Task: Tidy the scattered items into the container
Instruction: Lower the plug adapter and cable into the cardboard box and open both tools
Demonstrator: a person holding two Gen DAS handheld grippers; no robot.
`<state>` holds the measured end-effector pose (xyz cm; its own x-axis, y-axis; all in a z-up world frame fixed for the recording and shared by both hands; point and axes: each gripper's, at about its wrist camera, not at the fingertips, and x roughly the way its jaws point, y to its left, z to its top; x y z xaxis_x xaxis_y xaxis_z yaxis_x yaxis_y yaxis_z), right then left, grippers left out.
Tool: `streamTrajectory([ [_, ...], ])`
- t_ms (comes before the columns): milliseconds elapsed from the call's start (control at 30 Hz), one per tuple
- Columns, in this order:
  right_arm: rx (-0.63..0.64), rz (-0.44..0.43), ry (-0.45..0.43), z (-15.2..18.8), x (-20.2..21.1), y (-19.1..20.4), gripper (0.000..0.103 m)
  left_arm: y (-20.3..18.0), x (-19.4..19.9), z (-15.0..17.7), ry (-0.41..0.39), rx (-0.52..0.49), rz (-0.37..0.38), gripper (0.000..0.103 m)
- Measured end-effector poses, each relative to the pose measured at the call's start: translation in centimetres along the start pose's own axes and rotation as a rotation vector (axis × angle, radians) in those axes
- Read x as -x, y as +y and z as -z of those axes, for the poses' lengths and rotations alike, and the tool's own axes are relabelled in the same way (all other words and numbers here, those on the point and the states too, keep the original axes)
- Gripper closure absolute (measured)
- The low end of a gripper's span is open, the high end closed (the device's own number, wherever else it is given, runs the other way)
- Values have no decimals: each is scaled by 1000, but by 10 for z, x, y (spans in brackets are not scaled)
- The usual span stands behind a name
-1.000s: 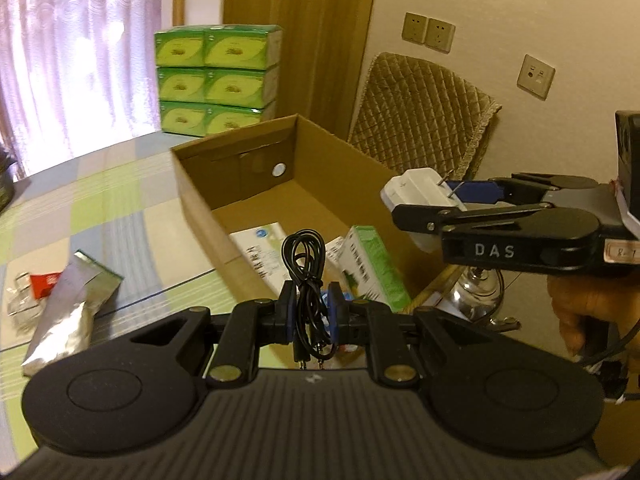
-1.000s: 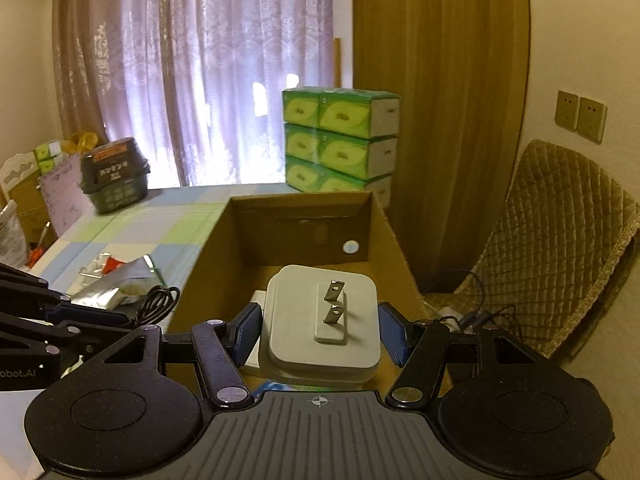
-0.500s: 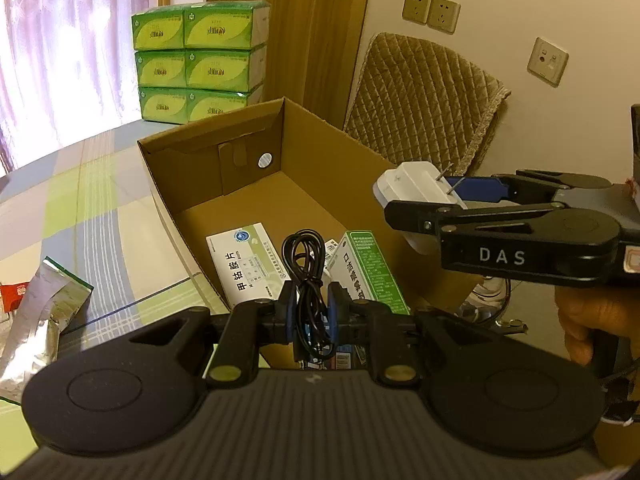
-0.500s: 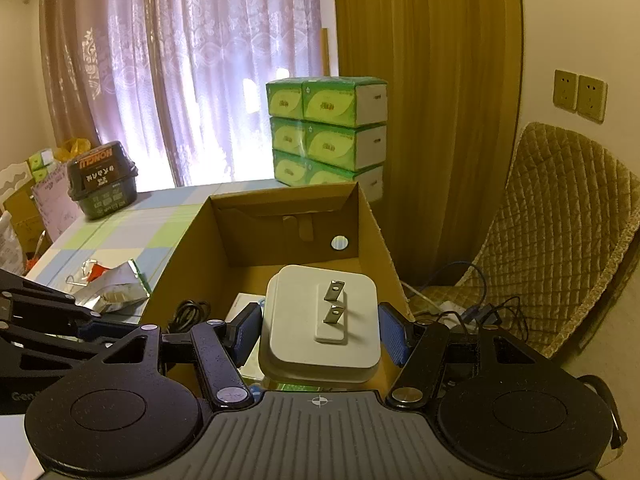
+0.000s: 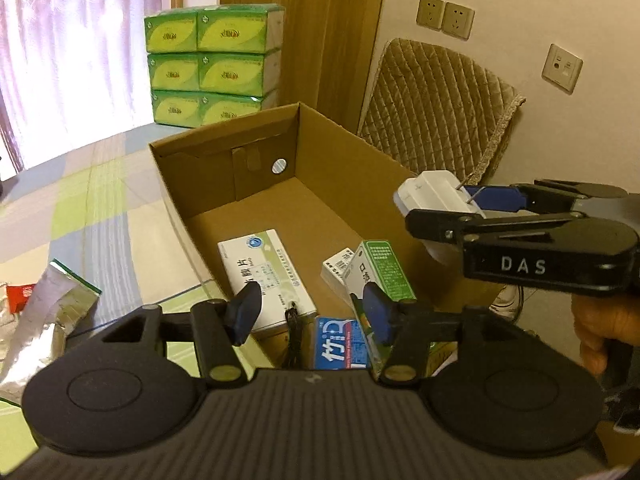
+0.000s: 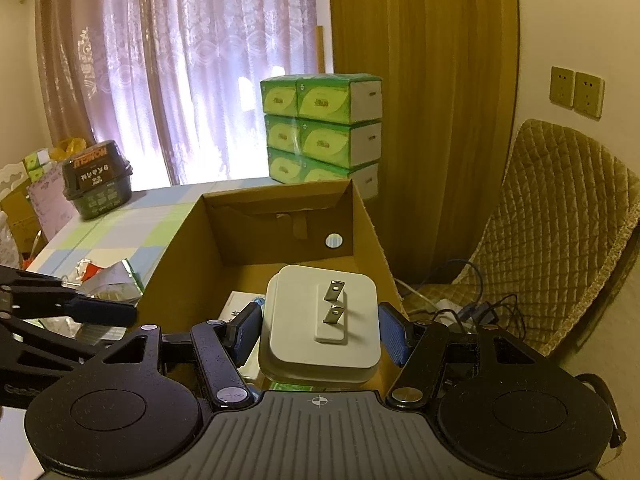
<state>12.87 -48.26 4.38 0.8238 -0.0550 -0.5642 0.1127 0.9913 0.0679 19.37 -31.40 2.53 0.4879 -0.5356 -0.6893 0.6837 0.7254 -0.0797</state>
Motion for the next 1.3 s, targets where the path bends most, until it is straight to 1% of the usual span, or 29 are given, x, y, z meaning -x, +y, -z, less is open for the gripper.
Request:
streamTrajectory([
  [233,1,-9,2,2,1,3,38,8,14,7,-7,0,-25,52],
  [500,16,-39,8,0,-3,18,38,12,20,15,7,15,-23,52],
  [933,18,-64,15,-9,-14,33,38,21,26,17,0,29,-32,52],
  [1133,13,-76,0,-13,-17,36,38,25,27,18,2,38,-34,51],
  [1167,20,-78,0,-13,-18,37,30,26,27,19,3,40,-35,51],
  [1200,26,-76,-11,-12,-17,37,17,26,27,19,4,41,-35,51],
  [1233,27,-68,-31,-11,-15,37,13,27,27,20,5,42,-35,51],
  [1300,15,-70,-48,-12,-12,35,12,28,27,22,7,45,-37,51],
])
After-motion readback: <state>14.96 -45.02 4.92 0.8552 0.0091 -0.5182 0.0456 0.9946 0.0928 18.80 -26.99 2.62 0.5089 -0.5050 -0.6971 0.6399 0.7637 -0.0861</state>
